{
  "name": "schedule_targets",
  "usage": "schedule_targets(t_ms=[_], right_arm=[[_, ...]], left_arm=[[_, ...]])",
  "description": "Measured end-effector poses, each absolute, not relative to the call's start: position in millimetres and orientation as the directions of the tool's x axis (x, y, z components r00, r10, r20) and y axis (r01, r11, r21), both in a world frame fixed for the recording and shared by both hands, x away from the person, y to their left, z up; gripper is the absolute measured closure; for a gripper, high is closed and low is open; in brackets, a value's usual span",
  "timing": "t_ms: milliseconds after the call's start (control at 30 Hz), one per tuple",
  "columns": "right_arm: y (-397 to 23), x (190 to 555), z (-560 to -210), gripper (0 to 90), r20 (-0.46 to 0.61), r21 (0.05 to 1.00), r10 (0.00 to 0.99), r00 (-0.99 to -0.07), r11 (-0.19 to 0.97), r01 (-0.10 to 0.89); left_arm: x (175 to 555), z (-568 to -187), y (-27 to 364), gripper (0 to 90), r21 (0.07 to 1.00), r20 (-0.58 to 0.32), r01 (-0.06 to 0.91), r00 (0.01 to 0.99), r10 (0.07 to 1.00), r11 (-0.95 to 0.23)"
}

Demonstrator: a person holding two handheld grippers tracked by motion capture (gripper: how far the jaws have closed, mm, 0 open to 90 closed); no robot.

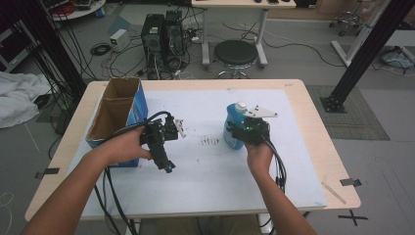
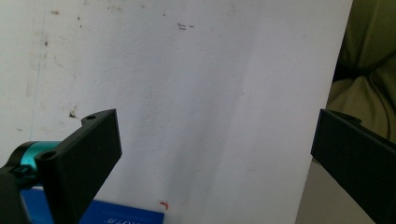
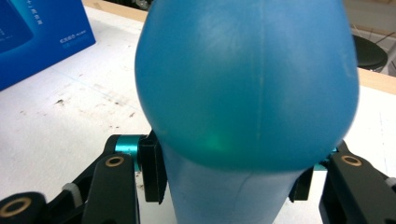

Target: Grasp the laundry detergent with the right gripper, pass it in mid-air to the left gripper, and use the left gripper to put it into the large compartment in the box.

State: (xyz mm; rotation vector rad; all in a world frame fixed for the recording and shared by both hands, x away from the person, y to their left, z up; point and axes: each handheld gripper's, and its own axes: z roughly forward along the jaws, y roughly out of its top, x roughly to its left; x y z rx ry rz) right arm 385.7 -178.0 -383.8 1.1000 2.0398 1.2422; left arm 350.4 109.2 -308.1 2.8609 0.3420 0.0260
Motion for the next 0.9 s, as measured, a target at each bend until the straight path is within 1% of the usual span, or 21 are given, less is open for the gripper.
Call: schedule_targets(t_ms=[67,233,367,400,500,600,633,667,800,833,900], right_arm=[[-180,385,-383,44.2,-0.003,0.889,0.836,-0.549,0.253,0.381],[-184,381,-378,44.3,-0.022,0.88,0.813,-0.581,0.292,0.375],[-191,377,-368,44.3,-0.034,0.876,0.785,-0.619,0.321,0.359],[-195,374,-362,44.3,-0.042,0.875,0.766,-0.642,0.338,0.346],[-199,371,-355,44.3,-0.037,0.877,0.751,-0.66,0.341,0.339],[-205,367,-346,44.3,-0.021,0.884,0.721,-0.692,0.338,0.325],[-207,365,-340,44.3,-0.018,0.887,0.698,-0.716,0.342,0.311],[-207,365,-340,44.3,-0.018,0.887,0.698,-0.716,0.342,0.311],[-209,360,-328,44.3,-0.047,0.882,0.644,-0.764,0.386,0.271],[-210,358,-323,44.3,-0.056,0.882,0.617,-0.785,0.399,0.251],[-211,357,-321,44.3,-0.055,0.884,0.602,-0.797,0.401,0.241]], left_arm=[[351,-308,109,1.7,0.26,-0.012,0.23,0.972,0.235,-0.938],[351,-307,110,1.7,0.265,-0.01,0.231,0.971,0.237,-0.936],[351,-306,111,1.7,0.27,-0.008,0.234,0.971,0.24,-0.934],[351,-306,111,1.7,0.27,-0.007,0.232,0.971,0.239,-0.934],[351,-304,112,1.7,0.274,-0.005,0.236,0.97,0.244,-0.932],[351,-302,111,1.7,0.277,0.0,0.231,0.971,0.24,-0.933],[351,-301,111,1.7,0.279,0.001,0.233,0.97,0.244,-0.931],[351,-300,111,1.7,0.278,0.003,0.231,0.97,0.242,-0.932],[350,-297,109,1.7,0.286,0.011,0.229,0.97,0.242,-0.93],[350,-296,109,1.7,0.286,0.013,0.227,0.97,0.241,-0.931],[349,-295,109,1.7,0.293,0.015,0.228,0.97,0.243,-0.928]])
